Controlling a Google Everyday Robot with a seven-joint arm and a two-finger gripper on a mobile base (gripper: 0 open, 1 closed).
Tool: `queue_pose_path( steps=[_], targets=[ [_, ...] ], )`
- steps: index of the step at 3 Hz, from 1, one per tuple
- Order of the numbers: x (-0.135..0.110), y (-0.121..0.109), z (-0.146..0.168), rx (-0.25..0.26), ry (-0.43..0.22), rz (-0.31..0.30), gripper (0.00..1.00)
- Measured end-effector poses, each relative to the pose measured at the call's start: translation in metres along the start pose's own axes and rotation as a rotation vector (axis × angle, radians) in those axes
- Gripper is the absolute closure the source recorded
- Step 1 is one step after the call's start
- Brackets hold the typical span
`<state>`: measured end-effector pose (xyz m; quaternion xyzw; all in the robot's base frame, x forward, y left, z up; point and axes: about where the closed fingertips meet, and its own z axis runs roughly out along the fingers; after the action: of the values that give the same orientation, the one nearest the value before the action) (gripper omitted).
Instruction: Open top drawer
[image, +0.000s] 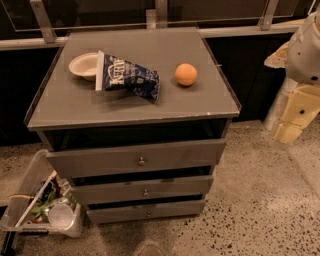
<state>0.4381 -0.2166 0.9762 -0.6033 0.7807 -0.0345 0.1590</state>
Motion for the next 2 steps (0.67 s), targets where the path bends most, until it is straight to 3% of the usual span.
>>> queue_pose_path(
  steps=[2],
  targets=[
    [-0.009, 0.003, 0.022, 0.004, -0.027, -0.034, 0.0]
  ],
)
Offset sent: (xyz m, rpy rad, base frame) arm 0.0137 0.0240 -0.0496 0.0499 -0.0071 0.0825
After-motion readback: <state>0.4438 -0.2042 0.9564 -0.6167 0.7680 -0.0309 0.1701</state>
